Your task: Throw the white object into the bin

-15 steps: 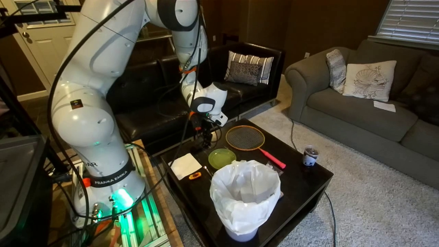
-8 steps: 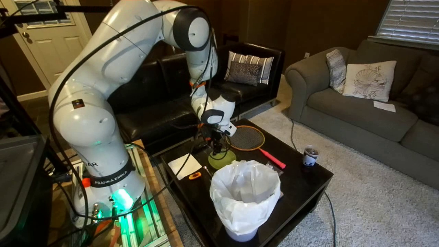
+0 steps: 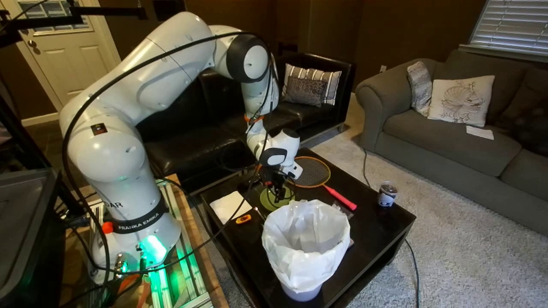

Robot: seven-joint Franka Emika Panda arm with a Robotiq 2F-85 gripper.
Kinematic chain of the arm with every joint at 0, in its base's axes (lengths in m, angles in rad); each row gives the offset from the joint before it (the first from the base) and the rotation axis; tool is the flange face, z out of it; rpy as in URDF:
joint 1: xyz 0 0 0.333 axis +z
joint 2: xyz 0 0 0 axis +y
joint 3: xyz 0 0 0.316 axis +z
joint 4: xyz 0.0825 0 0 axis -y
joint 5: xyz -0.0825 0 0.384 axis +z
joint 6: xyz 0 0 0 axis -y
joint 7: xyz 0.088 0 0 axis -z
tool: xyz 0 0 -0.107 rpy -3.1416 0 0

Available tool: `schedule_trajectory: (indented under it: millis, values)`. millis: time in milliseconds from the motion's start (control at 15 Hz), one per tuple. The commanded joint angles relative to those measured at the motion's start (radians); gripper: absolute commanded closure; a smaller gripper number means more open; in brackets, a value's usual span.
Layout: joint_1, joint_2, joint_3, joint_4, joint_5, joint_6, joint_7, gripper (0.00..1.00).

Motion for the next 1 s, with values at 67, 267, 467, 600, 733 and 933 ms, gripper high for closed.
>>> schedule_trajectory:
  millis: [67, 267, 467, 600, 733, 933]
  values:
    - [-0.01, 0.0, 0.009, 0.002, -0.025, 0.0, 0.018, 0.0]
    - [0.019, 0.035, -0.04, 0.034, 0.001, 0.009, 0.112, 0.0]
    - [0.022, 0.08, -0.073, 0.08, 0.007, 0.01, 0.178, 0.0]
    - [0.006, 0.117, -0.073, 0.124, 0.011, -0.001, 0.198, 0.0]
    - [0.0, 0.149, -0.076, 0.16, 0.016, 0.003, 0.219, 0.0]
    - [0.009, 0.197, -0.092, 0.211, 0.032, 0.009, 0.28, 0.0]
